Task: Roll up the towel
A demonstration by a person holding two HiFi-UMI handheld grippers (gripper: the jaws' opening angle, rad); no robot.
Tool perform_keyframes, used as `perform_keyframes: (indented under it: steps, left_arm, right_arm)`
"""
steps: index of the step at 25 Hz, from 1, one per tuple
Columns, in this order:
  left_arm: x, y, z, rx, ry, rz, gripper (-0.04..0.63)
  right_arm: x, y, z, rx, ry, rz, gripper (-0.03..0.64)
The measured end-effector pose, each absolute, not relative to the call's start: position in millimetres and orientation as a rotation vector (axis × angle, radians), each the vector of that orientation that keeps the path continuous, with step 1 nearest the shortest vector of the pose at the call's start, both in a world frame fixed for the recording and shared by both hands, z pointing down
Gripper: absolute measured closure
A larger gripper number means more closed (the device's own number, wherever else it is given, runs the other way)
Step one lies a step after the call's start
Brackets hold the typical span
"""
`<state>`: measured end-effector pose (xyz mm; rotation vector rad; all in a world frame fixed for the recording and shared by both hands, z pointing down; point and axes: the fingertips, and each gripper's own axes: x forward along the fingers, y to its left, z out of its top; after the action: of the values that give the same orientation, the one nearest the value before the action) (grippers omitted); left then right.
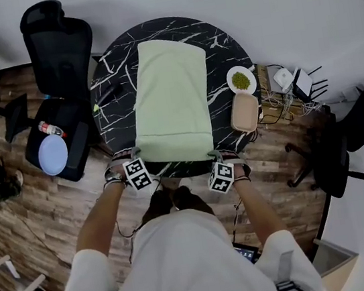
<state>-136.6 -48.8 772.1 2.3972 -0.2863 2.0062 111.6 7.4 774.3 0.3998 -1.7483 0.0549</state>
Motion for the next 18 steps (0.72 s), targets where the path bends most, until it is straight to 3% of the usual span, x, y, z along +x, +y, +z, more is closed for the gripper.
perform_keyframes:
  steps: [1, 4, 8, 10, 12, 15, 16, 18]
  left_arm:
    - [-136.0, -47.3, 770.4, 2.397, -0.292, 1.986, 0.326]
    - [-134.1, -38.9, 762.3, 2.441, -0.329, 1.941, 0.29]
    - [-139.7, -23.3, 771.4, 2.441, -0.294, 1.992, 0.302]
    - [-140.7, -23.5, 774.9, 2.414, -0.268, 1.991, 0.31]
    - [-139.5, -25.8, 774.5, 2.4, -0.241, 1.974, 0.312]
    - [-141.1, -29.9, 771.8, 2.398, -0.282, 1.94, 0.362]
    - [-141.2, -34.4, 770.2, 2.405, -0.321, 1.93, 0.462]
    - [-141.3, -42.6, 769.2, 2.41, -0.358, 1.938, 0.501]
  right_arm:
    - [111.5, 6.7, 773.7, 0.401, -1.751, 0.061, 0.483]
    - [111.7, 7.5, 772.6, 0.418, -1.763, 0.085, 0.488]
    - [111.5, 9.0, 773.4, 0.425, -1.759, 0.093, 0.508]
    - [113.8, 3.0, 773.3, 0.456, -1.748, 0.083, 0.592]
    - [115.8, -3.1, 772.5, 0.471, -1.735, 0.069, 0.598]
    - [113.4, -1.8, 771.9, 0.473, -1.735, 0.08, 0.603]
    - [113.6, -1.0, 771.9, 0.478, -1.736, 0.083, 0.603]
    - [114.5, -1.2, 771.7, 0.488, -1.736, 0.088, 0.604]
